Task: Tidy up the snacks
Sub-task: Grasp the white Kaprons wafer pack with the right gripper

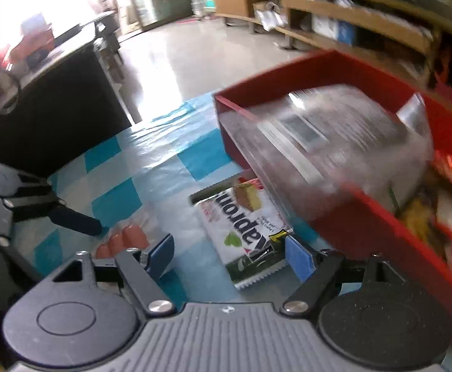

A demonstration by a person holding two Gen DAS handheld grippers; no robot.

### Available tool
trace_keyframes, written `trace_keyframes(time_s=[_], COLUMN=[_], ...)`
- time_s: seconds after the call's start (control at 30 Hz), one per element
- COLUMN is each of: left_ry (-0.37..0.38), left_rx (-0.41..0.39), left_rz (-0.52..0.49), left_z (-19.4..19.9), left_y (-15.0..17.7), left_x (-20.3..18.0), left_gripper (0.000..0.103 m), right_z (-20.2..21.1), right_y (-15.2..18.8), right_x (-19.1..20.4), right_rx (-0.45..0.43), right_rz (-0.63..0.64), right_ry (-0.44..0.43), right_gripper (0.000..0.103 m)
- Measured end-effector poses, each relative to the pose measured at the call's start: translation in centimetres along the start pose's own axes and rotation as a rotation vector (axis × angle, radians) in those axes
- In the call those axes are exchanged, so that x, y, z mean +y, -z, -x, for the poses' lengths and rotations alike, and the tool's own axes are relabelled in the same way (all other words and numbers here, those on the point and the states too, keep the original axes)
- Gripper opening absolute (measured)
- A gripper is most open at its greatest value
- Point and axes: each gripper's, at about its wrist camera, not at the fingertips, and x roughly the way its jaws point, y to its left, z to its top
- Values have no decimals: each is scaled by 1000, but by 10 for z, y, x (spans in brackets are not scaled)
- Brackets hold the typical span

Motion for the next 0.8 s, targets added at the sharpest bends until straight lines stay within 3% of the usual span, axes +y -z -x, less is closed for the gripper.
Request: trace_keyframes(time_s=[0.17, 0.23, 0.33, 0.37, 0.47, 0.5, 0.6, 0.63, 0.8], left_ry=[12, 25, 27, 25, 19, 21, 27, 26, 12], left_rx=[-5, -9, -8, -8, -11, -12, -9, -9, -9], left_rz=[-1, 3, 3, 0, -12, -11, 4, 4, -10], left_z=[2, 2, 2, 3, 4, 4, 5, 4, 4], left_y=[1, 1, 2, 2, 5, 6, 6, 5, 7], left_x=[4, 7, 8, 7, 5, 6, 7, 7, 4], left_gripper=[85, 86, 86, 86, 86, 86, 86, 86, 87], right_z=[-8, -7, -1, 1, 9, 13, 22, 19, -14], right_y=[-6, -2, 11, 12, 16, 15, 3, 0, -11], right_x=[5, 3, 0, 2, -1, -1, 10, 14, 21], right_rx=[25, 89, 67, 74, 89, 74, -7, -12, -13], right_rz=[38, 6, -94, -103, -233, -238, -90, -42, 75], right_ry=[10, -57, -140, -158, -322, -321, -45, 1, 65], right_gripper=[78, 82, 88, 88, 85, 85, 85, 85, 84])
